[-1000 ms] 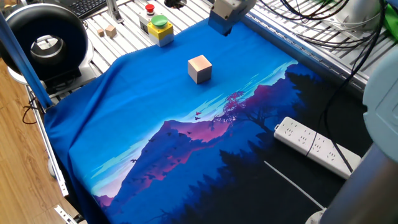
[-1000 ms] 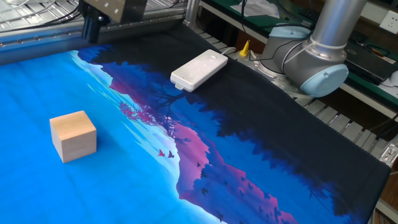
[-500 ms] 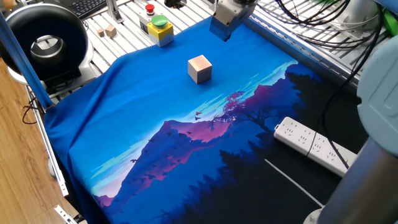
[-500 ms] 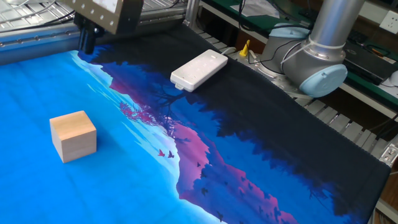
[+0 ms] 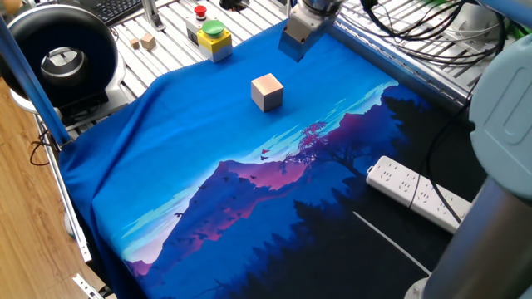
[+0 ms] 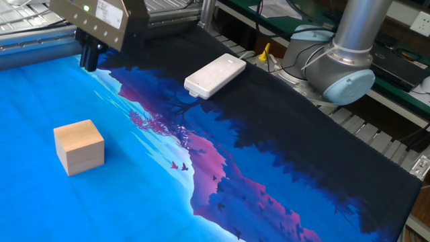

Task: Use the gripper to push the small block from left to right

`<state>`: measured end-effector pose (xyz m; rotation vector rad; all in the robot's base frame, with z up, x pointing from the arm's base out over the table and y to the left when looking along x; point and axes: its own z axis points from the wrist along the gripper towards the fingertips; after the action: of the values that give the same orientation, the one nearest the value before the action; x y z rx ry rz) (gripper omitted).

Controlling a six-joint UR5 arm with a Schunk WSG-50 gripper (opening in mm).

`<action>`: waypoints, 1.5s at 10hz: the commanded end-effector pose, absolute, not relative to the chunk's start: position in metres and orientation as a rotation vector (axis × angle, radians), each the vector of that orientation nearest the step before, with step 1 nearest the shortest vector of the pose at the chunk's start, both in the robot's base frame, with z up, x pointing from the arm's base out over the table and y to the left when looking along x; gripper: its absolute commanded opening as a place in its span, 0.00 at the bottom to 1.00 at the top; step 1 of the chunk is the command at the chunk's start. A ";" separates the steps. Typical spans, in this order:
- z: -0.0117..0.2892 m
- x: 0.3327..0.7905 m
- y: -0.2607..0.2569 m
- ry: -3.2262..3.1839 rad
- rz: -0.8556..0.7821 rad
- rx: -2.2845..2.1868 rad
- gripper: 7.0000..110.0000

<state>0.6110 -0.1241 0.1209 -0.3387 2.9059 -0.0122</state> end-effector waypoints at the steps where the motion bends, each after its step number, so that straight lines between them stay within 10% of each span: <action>1: 0.116 0.608 -0.120 2.918 0.029 -0.341 0.00; 7: 0.113 0.537 -0.111 3.214 0.136 -0.163 0.00; 15: 0.102 0.576 -0.133 3.140 0.043 -0.197 0.00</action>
<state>0.5625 -0.1284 0.1057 -0.1807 3.1580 0.0378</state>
